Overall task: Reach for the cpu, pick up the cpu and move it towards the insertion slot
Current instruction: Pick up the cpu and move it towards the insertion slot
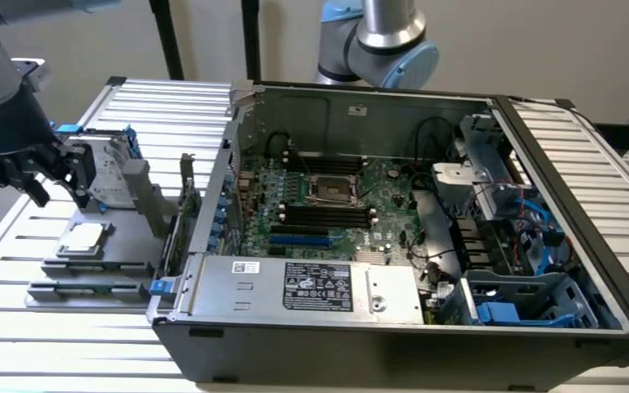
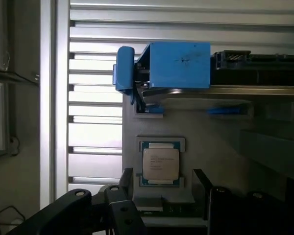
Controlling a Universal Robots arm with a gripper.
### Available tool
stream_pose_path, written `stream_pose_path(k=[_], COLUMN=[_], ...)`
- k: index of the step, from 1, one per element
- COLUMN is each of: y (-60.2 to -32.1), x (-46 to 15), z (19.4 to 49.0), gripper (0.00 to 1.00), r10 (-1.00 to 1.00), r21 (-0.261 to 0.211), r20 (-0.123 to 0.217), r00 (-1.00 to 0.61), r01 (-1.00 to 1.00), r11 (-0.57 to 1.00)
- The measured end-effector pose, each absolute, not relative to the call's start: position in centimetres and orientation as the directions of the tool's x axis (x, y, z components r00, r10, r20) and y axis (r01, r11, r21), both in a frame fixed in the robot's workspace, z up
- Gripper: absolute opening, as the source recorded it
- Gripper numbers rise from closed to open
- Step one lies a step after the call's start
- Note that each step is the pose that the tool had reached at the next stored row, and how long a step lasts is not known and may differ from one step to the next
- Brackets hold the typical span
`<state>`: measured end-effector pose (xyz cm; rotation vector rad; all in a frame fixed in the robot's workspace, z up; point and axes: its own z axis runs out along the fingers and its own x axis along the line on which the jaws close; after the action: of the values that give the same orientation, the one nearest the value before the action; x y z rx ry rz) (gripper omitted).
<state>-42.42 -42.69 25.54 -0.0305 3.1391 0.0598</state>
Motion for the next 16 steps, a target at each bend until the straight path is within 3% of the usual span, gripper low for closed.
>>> stream_pose_path(k=[16], y=[-43.0], x=[-42.3], z=[22.6], gripper=[0.6], r10=[-0.022], r21=[0.038], r20=[-0.002], r00=[-1.0], r01=[-0.022], r11=[0.999])
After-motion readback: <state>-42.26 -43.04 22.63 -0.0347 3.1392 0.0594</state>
